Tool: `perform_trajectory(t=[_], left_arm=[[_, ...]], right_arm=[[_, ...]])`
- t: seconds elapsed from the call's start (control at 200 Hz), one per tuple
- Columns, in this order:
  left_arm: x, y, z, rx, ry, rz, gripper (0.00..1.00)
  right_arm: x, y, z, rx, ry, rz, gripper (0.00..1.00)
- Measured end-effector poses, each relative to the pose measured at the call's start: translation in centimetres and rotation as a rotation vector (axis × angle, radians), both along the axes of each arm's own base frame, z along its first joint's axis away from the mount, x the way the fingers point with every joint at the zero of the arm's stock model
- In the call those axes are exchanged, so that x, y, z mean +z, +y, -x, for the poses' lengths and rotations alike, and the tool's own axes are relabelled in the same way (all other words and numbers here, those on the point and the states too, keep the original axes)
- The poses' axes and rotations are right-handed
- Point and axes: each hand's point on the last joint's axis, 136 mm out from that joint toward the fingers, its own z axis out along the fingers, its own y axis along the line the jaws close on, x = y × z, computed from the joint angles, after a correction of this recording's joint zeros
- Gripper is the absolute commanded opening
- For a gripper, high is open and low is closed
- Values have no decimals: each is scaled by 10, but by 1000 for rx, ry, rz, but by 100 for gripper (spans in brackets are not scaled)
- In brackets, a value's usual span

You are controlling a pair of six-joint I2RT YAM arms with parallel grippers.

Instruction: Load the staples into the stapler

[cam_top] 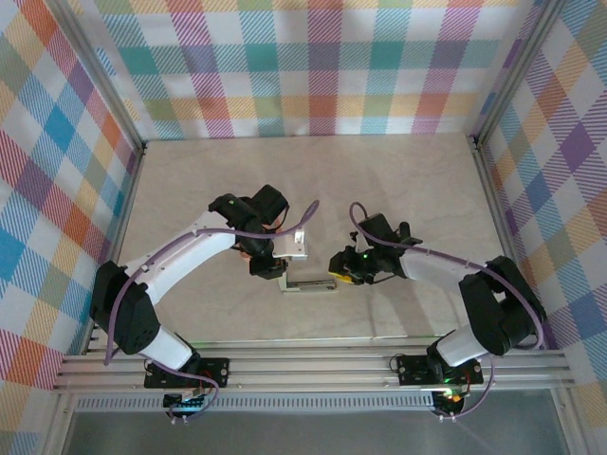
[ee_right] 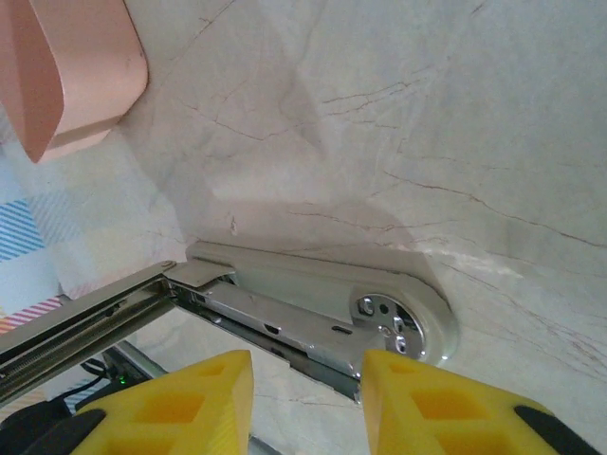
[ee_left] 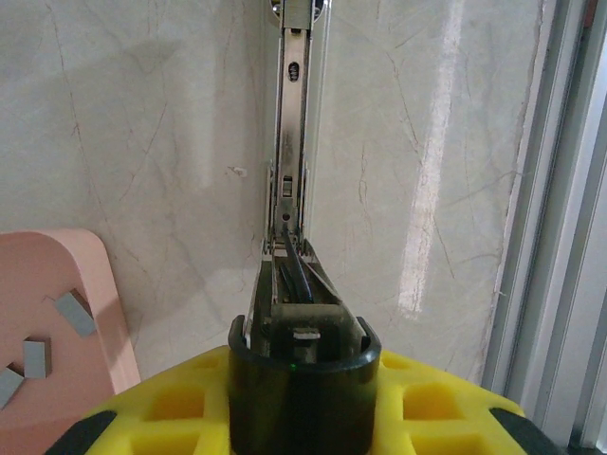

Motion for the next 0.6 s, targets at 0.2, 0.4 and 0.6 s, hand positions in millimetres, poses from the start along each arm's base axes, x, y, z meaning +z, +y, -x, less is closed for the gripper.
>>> perform_trajectory(t=[0.2,0.4,0.6], left_arm=[[0,-2,-1,-4,8,-7,21],[-1,-3,-2,-4,14,-12,21],[-1,-3,-2,-4,14,-12,21]], right_arm=[[-10,-1,11,18,48,-7,33],[-16,-2,22,38,85,-17,30],[-20,3,24,58,109,-42,28]])
